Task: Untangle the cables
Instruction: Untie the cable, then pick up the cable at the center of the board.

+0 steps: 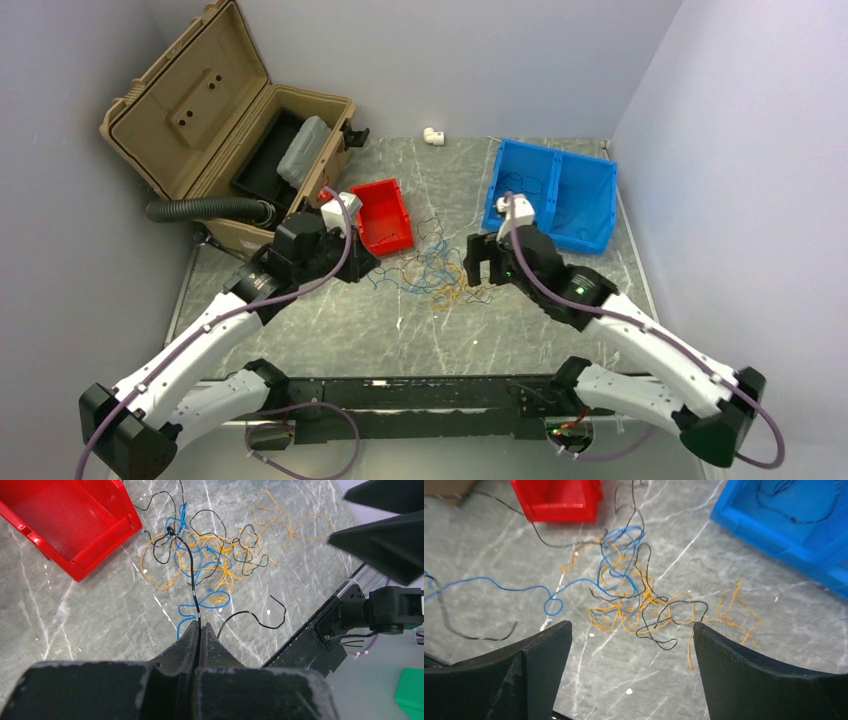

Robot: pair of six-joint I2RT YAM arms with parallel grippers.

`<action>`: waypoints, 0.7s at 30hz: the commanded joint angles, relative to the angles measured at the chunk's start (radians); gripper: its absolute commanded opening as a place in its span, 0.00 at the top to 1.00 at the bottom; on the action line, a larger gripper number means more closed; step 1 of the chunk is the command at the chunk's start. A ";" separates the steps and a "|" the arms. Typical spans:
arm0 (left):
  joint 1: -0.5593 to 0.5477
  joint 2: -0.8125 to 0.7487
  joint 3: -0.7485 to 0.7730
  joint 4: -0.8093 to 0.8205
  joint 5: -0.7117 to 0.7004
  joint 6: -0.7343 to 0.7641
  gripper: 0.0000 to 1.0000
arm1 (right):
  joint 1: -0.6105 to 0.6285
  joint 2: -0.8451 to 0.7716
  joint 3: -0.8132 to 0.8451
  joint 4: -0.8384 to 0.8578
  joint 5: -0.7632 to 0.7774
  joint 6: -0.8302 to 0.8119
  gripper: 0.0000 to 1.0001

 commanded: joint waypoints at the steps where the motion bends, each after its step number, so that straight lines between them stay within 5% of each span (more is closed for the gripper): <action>1: 0.001 -0.032 0.043 0.013 0.043 0.033 1.00 | -0.002 0.092 -0.026 0.107 -0.118 0.001 0.07; 8: 0.001 -0.048 0.056 -0.031 0.052 0.047 1.00 | -0.005 0.261 -0.065 0.211 -0.180 0.063 0.07; 13: 0.001 -0.066 0.067 -0.060 0.010 0.051 1.00 | -0.023 0.303 -0.074 0.167 -0.064 0.144 0.04; 21: 0.001 -0.098 0.085 -0.190 -0.255 0.008 1.00 | -0.286 0.251 -0.112 0.001 0.037 0.319 0.00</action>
